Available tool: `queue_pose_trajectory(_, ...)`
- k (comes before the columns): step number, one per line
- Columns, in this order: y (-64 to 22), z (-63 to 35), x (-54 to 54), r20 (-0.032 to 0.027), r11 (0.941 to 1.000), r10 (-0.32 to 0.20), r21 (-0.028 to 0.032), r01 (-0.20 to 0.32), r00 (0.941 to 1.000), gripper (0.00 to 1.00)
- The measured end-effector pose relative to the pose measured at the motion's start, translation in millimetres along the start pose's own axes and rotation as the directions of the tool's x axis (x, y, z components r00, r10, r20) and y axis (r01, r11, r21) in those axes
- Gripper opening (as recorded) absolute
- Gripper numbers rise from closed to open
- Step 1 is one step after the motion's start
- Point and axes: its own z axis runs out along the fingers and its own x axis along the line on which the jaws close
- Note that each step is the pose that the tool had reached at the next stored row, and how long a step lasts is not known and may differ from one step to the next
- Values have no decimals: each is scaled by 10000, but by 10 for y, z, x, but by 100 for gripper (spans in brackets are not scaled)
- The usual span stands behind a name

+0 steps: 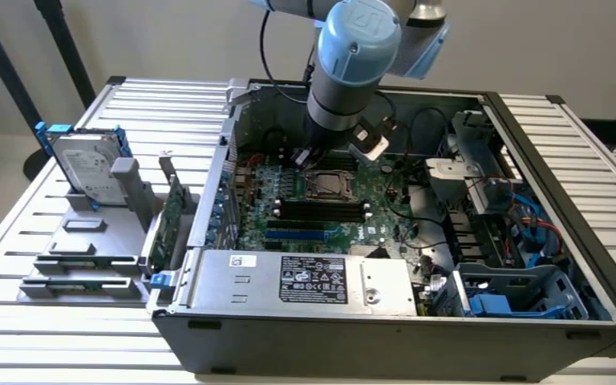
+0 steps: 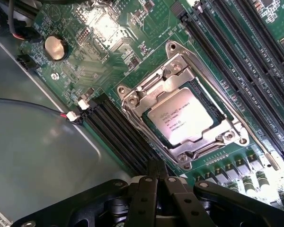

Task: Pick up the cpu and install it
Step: 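Install the first cpu locking lever, then install the second cpu locking lever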

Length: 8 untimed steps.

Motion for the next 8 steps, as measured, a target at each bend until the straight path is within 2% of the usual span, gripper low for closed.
queue_pose_trajectory(8, 0, 0, 0, 1, 10000, 0, 0, 0, 10000, 11)
